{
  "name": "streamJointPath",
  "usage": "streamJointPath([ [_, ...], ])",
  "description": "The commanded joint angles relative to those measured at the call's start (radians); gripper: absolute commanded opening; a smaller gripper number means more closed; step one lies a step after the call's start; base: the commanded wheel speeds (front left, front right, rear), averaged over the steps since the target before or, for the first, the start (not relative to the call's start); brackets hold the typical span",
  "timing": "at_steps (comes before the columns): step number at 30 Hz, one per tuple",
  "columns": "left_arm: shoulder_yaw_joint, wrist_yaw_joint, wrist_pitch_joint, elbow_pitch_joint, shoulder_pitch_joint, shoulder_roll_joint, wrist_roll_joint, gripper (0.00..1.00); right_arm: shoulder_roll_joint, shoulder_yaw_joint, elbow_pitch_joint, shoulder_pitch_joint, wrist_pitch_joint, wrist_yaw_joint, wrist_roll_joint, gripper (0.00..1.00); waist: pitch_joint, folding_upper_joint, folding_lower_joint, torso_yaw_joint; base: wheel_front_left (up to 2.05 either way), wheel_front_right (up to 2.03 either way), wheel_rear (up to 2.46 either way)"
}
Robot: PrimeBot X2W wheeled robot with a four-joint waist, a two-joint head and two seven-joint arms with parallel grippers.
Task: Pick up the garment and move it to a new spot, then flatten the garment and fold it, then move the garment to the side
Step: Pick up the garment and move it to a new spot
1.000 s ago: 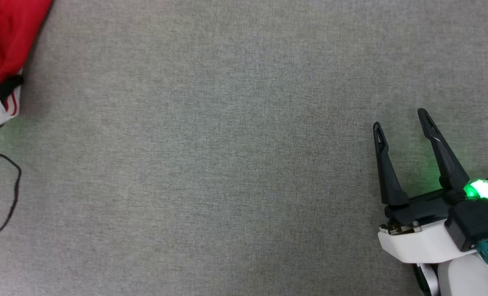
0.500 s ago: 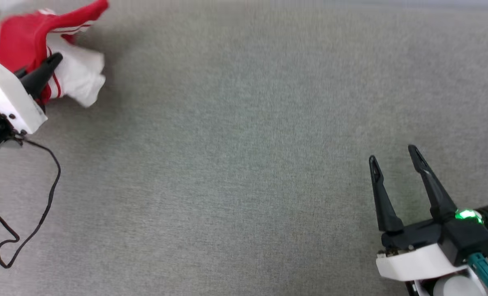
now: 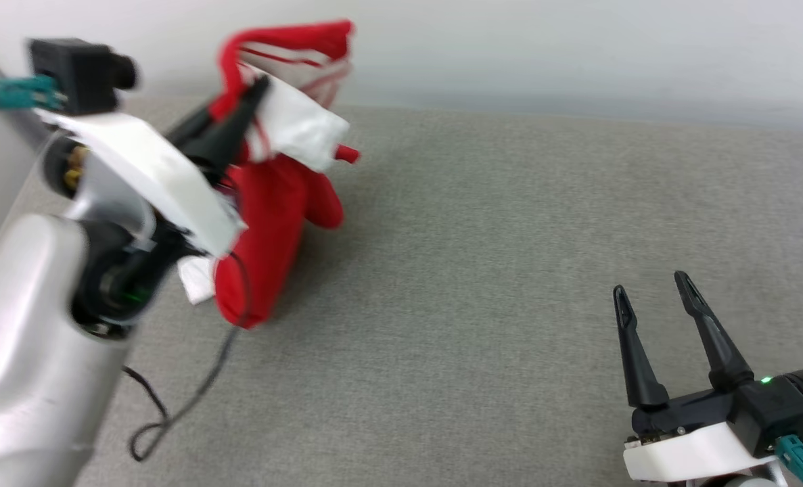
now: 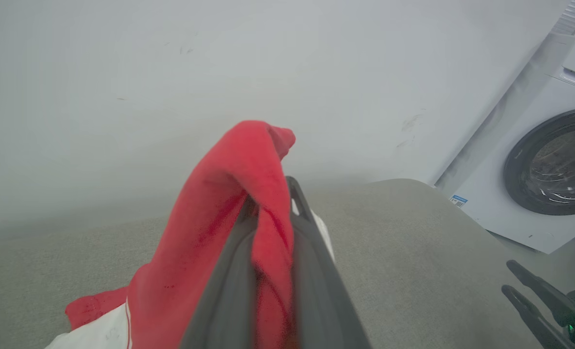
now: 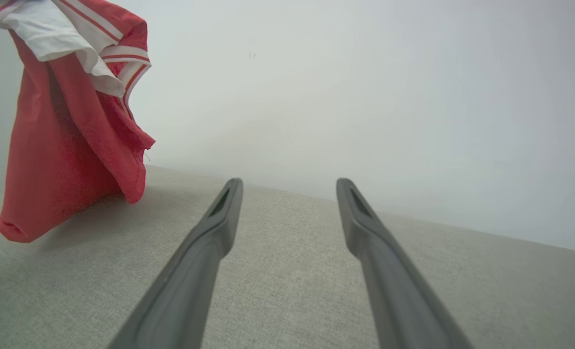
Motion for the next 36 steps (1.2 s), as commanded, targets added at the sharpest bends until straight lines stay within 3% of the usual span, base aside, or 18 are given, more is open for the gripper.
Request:
streamJointPath([
  [1,-0.020,0.007,-0.005,-0.023,0.018,-0.021,0.013,0.00,0.002,-0.009,-0.001,0.007,-0.002,0.000,0.005,1.00,-0.020,0.0000,0.0002,-0.026,0.00,0.00,0.00],
  [6,-0.102,0.017,-0.028,-0.065,0.038,-0.115,0.043,0.00,0.002,-0.041,-0.007,0.009,-0.002,0.000,0.018,1.00,-0.038,0.0000,0.0002,-0.083,0.00,0.00,0.00],
  [13,-0.245,0.009,-0.086,0.021,0.032,-0.276,0.116,0.00,0.002,-0.092,-0.018,-0.016,-0.002,0.000,0.031,1.00,-0.019,0.0000,0.0002,-0.185,0.00,0.00,0.00],
  [14,-0.245,0.009,-0.086,0.021,0.032,-0.276,0.116,0.00,0.002,-0.092,-0.018,-0.016,-0.002,0.000,0.031,1.00,-0.019,0.0000,0.0002,-0.185,0.00,0.00,0.00],
  [19,-0.336,0.004,-0.153,0.161,0.071,-0.405,0.137,0.00,0.002,-0.165,-0.011,-0.029,-0.002,0.000,0.075,1.00,0.001,0.0000,0.0002,-0.246,0.00,0.00,0.00],
  [22,-0.389,-0.006,-0.206,0.262,0.079,-0.442,0.168,0.00,0.003,-0.185,-0.009,-0.051,-0.002,0.000,0.095,1.00,0.020,0.0000,0.0002,-0.276,0.00,0.00,0.00],
  [23,-0.414,-0.011,-0.220,0.294,0.088,-0.452,0.179,0.16,0.003,-0.185,-0.009,-0.052,-0.002,0.000,0.097,1.00,0.025,0.0000,0.0002,-0.283,0.00,0.00,0.00],
  [24,-0.442,-0.013,-0.234,0.321,0.094,-0.459,0.193,1.00,0.002,-0.185,-0.010,-0.054,-0.002,0.000,0.098,1.00,0.031,0.0000,0.0002,-0.288,0.00,0.00,0.00],
  [30,-0.546,-0.043,-0.299,0.414,0.094,-0.471,0.194,1.00,0.002,-0.191,-0.003,-0.048,-0.002,0.000,0.088,1.00,0.039,0.0000,0.0002,-0.278,0.00,0.00,0.00],
  [36,-0.509,-0.033,-0.447,0.445,0.043,-0.454,0.224,1.00,0.002,-0.179,0.003,-0.034,-0.002,0.000,0.066,1.00,0.005,0.0000,0.0002,-0.215,0.00,0.00,0.00],
])
